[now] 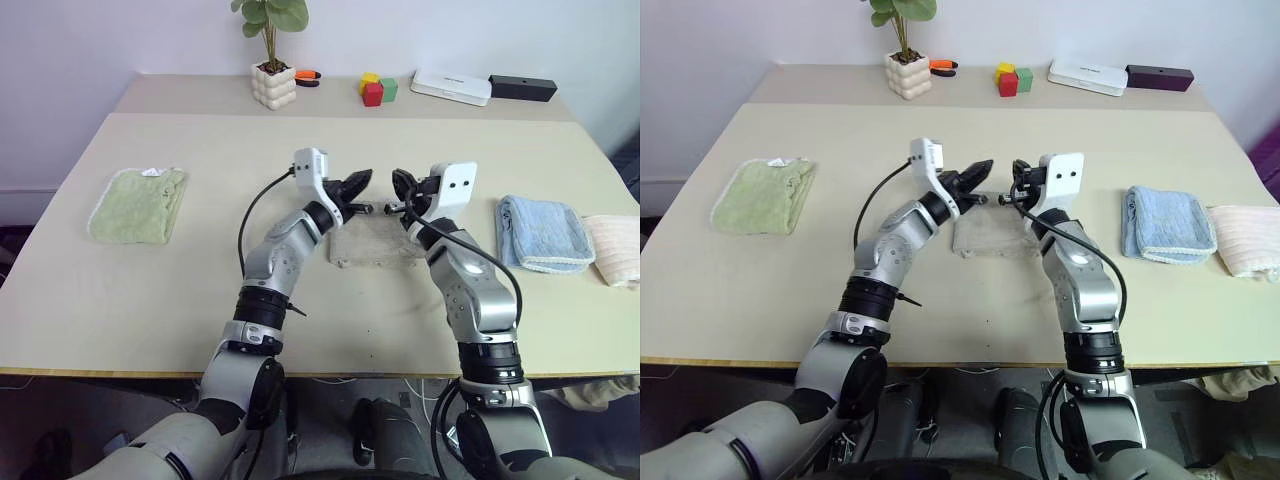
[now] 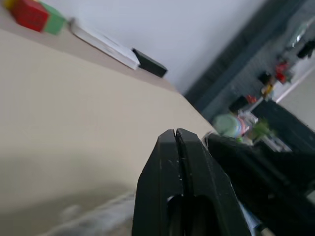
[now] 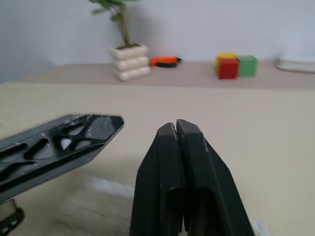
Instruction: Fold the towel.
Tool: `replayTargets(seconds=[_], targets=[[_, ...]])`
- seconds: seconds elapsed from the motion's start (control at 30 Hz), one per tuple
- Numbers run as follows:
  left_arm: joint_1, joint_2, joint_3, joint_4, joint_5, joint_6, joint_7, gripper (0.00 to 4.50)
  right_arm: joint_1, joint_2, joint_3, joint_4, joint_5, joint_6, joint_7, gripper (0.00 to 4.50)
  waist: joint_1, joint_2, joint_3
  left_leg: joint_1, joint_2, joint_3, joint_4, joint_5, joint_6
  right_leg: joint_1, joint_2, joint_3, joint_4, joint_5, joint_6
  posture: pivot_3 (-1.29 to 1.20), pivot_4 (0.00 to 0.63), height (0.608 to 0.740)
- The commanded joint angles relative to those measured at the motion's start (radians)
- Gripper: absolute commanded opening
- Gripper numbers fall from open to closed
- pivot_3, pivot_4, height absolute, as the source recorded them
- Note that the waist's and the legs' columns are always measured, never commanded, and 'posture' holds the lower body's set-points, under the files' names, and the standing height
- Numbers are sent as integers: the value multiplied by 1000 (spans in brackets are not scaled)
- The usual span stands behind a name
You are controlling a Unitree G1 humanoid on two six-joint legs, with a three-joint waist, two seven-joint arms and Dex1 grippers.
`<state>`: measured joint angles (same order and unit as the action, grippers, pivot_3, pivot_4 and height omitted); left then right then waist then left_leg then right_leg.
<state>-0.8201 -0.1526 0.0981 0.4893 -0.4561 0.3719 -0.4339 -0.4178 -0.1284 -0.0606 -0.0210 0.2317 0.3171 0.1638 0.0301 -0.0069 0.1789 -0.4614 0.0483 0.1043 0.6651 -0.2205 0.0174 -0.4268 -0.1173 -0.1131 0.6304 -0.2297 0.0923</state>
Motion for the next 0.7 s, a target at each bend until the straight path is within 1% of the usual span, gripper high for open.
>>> replayTargets(seconds=[0.03, 0.17, 0.23, 0.27, 0.53, 0.7], targets=[[-5, -17, -33, 31, 36, -20, -2, 6, 7, 21, 8, 49, -27, -23, -21, 22, -3, 0, 0, 0, 0, 0, 0, 0, 0, 0, 0, 0, 0, 0, 0, 0, 150, 740], [1, 4, -62, 164, 112, -22, 23, 6, 13, 25, -4, 163, -59, -14, -52, 22, -13, 0, 0, 0, 0, 0, 0, 0, 0, 0, 0, 0, 0, 0, 0, 0, 150, 740], [3, 27, -84, 222, 162, -56, 26, 6, 19, 14, -10, 179, -83, -22, -77, 22, -19, 0, 0, 0, 0, 0, 0, 0, 0, 1, 0, 0, 0, 0, 0, 0, 150, 740], [0, 33, -75, 242, 167, -57, 40, 6, 20, 12, -15, 178, -81, -28, -74, 22, -19, 0, -1, 0, 0, 0, 0, 0, 0, 0, 0, 0, 0, 0, 0, 0, 150, 740], [-9, 73, -41, 295, 176, -101, 63, 6, 36, -27, -49, 162, -84, -37, -85, 22, -21, 1, -2, 2, 0, -1, 0, 0, 0, 2, 0, 0, 0, 0, 0, 0, 150, 740], [-14, 96, 26, 246, 104, -109, 34, 6, 52, -63, -49, 147, -72, -37, -26, 22, -34, 1, -2, 2, 1, -1, 0, 0, 0, 2, 0, 0, 0, 0, 0, 0, 150, 740]])
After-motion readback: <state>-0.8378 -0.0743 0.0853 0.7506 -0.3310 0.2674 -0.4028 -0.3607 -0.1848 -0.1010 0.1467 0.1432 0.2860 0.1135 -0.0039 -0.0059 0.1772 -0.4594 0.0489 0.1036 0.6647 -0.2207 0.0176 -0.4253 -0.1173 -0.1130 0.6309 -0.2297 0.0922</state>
